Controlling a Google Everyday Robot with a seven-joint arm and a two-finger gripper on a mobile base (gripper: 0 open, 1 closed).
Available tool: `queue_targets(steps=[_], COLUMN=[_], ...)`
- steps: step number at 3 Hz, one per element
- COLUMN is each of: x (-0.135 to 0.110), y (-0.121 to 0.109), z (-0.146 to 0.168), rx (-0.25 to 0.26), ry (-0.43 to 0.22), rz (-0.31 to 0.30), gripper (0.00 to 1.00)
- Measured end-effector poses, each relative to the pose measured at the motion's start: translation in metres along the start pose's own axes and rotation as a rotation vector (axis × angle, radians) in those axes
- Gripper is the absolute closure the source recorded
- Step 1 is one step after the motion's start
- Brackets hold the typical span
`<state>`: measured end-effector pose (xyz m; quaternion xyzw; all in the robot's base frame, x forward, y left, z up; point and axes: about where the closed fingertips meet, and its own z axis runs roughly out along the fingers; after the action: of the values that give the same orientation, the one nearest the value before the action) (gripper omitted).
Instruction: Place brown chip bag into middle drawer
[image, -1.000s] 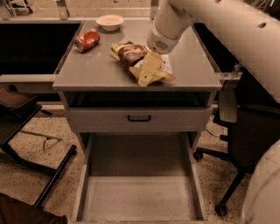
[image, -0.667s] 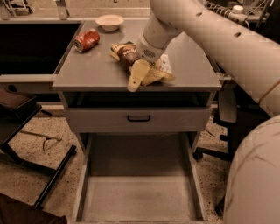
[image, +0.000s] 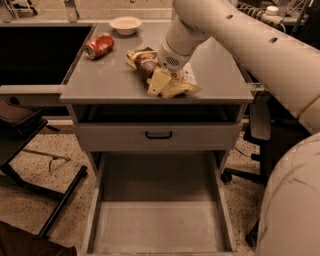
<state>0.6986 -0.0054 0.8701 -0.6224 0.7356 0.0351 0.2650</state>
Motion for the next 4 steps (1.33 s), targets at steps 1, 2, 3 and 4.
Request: queue_targets(steps=[1, 2, 3, 4], x=[0.000, 0.010, 0.017, 0.022], y=[0.000, 0.005, 0.020, 0.048], z=[0.000, -0.036, -0.101, -0.131], rx=[0.000, -0.029, -0.058, -0.128], ry=[0.000, -0.011, -0.011, -0.072], rz=[0.000, -0.007, -0.065, -0.128], gripper=[0.65, 0.88, 1.00, 1.00])
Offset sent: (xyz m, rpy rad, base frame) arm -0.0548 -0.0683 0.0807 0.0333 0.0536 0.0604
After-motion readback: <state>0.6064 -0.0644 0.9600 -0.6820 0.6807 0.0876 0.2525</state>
